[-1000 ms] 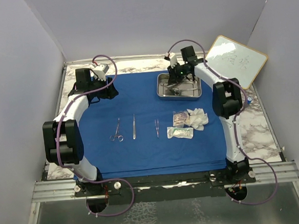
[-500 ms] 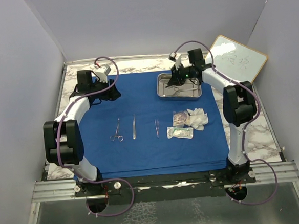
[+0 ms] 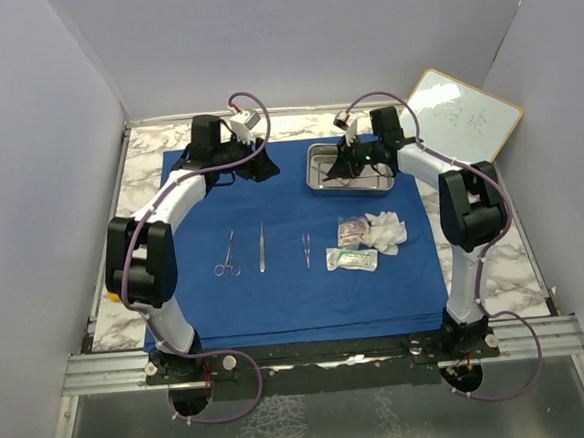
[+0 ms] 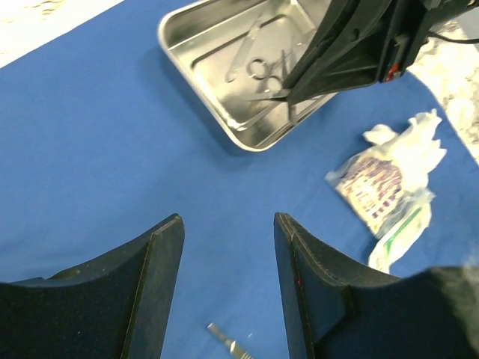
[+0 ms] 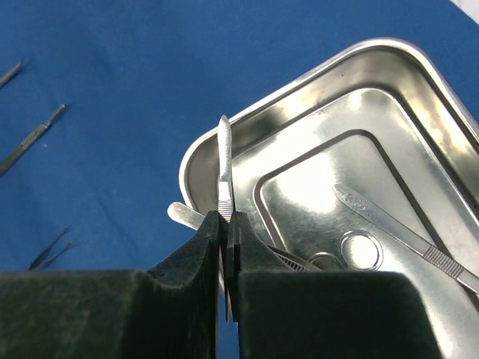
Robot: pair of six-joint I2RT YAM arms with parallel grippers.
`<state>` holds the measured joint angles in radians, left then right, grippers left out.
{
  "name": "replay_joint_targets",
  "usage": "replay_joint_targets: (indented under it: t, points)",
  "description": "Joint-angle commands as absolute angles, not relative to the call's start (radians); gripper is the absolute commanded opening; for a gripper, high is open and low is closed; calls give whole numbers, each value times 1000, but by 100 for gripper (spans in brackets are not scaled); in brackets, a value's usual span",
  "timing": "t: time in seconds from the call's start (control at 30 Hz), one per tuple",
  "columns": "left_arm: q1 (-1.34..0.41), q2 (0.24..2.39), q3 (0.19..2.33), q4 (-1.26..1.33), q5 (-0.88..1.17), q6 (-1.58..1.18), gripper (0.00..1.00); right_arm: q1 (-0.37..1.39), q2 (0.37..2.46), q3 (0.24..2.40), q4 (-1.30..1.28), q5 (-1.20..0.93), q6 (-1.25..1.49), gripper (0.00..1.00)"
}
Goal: Open and lay out the surgical kit
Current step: Place the medical item in the surgical kit.
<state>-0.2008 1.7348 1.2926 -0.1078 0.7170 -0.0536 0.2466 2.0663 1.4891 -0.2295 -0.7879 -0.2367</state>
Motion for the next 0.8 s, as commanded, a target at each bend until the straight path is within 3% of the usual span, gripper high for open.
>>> replay_joint_targets:
  t: [0.0, 0.3, 0.77]
  points:
    - [-272, 1797, 1363, -47, 757, -227, 54, 239, 1973, 1474, -158, -784, -170, 1]
    - [-383, 1920, 1487, -20, 768, -436, 50, 239, 1920, 1470, -179, -744, -87, 1]
    - [-416, 2078, 1614, -33, 796, -581, 50, 239, 1898, 1448, -175, -778, -81, 1]
